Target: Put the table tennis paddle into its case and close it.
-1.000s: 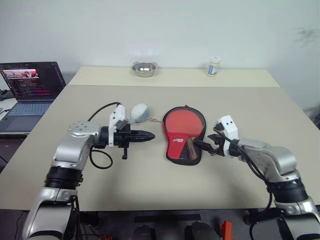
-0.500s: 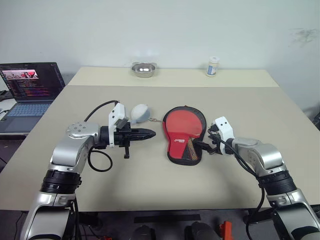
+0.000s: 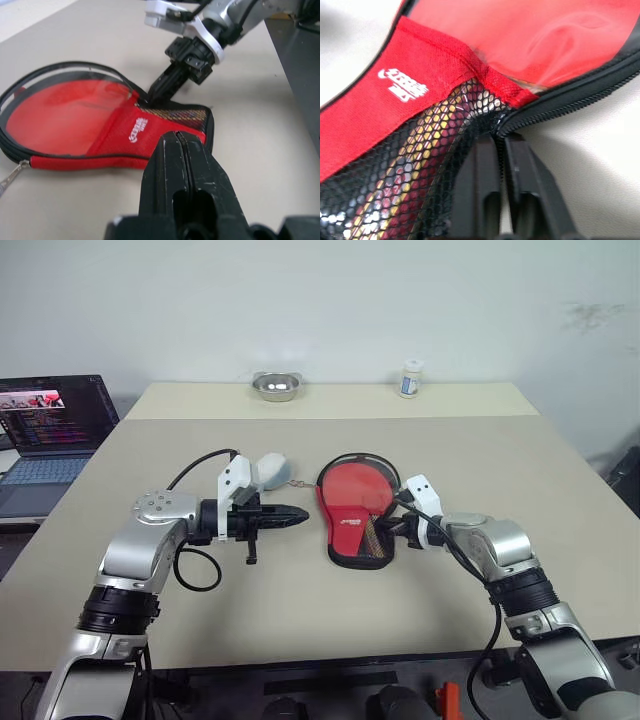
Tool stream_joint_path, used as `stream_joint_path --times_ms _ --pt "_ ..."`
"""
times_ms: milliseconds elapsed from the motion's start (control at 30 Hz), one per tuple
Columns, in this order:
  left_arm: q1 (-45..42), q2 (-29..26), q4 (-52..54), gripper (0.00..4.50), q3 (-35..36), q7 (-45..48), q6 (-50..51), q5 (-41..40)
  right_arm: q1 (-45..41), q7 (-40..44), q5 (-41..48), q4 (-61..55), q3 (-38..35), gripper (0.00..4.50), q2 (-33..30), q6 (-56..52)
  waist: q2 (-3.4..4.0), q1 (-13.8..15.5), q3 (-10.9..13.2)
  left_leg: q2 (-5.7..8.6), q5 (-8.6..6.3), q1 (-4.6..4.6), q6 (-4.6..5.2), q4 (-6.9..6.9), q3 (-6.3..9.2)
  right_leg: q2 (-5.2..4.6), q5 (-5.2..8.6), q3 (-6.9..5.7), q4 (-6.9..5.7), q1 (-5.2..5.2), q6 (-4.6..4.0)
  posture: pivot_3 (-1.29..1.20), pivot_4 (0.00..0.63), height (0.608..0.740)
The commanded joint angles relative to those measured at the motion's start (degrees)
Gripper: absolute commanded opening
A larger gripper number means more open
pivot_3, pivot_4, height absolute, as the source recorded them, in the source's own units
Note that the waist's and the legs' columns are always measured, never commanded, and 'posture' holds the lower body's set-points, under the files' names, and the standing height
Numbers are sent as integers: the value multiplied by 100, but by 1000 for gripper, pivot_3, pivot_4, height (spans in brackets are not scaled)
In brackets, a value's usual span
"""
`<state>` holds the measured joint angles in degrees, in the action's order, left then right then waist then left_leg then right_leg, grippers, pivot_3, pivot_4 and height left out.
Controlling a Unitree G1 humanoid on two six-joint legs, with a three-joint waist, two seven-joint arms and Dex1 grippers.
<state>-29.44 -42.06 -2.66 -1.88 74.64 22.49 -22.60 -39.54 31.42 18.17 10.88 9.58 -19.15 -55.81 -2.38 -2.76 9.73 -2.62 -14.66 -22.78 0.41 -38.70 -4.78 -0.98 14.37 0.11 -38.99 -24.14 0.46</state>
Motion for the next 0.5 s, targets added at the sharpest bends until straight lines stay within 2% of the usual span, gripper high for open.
stream_joint_path --times_ms 33,133,333,500 --pt "269 -255 415 0 -4 341 93 -194 96 326 428 -962 132 20 42 -620 1 -3 1 0 0 -3 0 3 0 0 -8 0 0 -3 -20 0 150 740" --pt "634 -359 678 0 -62 487 70 -215 358 309 611 -1713 200 20 17 -1042 0 -1 1 3 -2 -13 -2 34 -2 -4 -9 4 7 -21 -31 0 150 740" --pt "834 -278 988 0 -146 463 231 -374 927 120 808 -2672 239 20 13 -1527 0 52 2 6 -2 -21 -4 67 0 -5 2 -5 14 -39 -40 0 150 740" --pt "877 -279 1062 0 -252 524 257 -415 1530 133 1091 -3542 -26 20 -359 -2031 0 88 2 9 -2 -19 -5 66 -1 -6 16 -4 14 -38 -16 0 150 740"
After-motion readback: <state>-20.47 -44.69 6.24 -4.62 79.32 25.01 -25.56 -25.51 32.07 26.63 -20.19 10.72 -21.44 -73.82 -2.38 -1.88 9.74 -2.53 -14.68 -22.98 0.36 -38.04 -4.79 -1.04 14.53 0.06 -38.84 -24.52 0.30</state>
